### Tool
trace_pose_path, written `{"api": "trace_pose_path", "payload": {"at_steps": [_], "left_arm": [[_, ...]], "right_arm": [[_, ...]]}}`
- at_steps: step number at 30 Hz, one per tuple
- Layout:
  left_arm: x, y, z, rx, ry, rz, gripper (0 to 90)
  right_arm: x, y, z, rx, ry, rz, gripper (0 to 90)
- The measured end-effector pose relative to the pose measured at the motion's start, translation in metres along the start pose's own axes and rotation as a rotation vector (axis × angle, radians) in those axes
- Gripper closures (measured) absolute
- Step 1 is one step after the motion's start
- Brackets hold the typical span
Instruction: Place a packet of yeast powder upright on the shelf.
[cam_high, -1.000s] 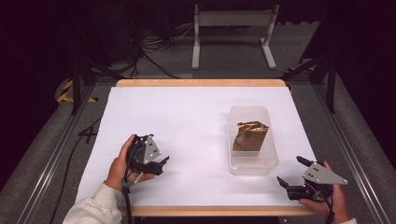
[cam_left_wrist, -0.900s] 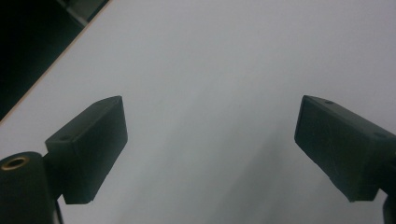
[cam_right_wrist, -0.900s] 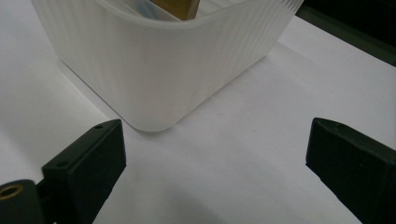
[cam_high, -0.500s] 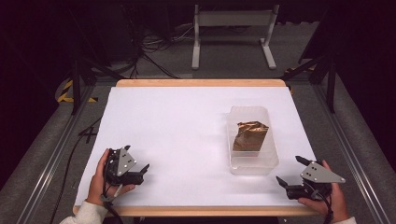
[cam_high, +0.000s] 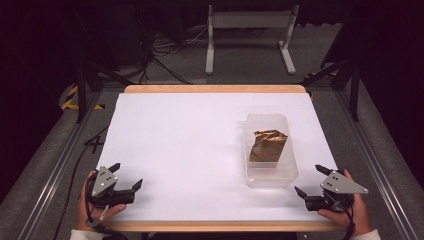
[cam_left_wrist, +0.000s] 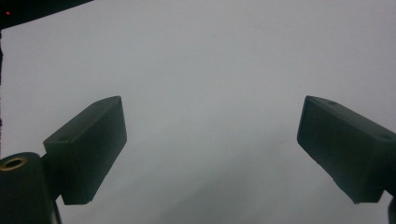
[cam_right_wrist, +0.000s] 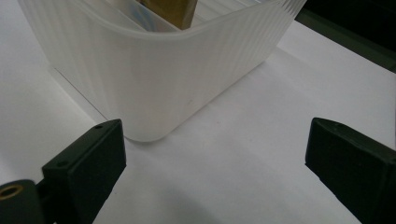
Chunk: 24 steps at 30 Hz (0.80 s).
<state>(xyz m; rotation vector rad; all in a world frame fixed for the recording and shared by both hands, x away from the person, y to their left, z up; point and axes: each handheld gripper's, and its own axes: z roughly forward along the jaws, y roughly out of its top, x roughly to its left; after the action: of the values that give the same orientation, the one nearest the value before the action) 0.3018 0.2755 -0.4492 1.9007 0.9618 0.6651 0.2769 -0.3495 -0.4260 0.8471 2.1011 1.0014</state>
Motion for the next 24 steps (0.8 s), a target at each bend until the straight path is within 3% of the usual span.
{"api": "trace_pose_path", "payload": {"at_steps": [4, 24], "left_arm": [[0.0034, -0.0033, -0.0031, -0.026, -0.022, -0.042, 7.4], [-0.0010, -0.0010, 0.0016, 0.004, -0.011, -0.007, 6.4]], "right_arm": [[-0.0003, 0.0005, -0.0001, -0.007, -0.004, 0.001, 5.9], [-0.0001, 0.0003, -0.0002, -0.005, -0.007, -0.004, 6.1]]}}
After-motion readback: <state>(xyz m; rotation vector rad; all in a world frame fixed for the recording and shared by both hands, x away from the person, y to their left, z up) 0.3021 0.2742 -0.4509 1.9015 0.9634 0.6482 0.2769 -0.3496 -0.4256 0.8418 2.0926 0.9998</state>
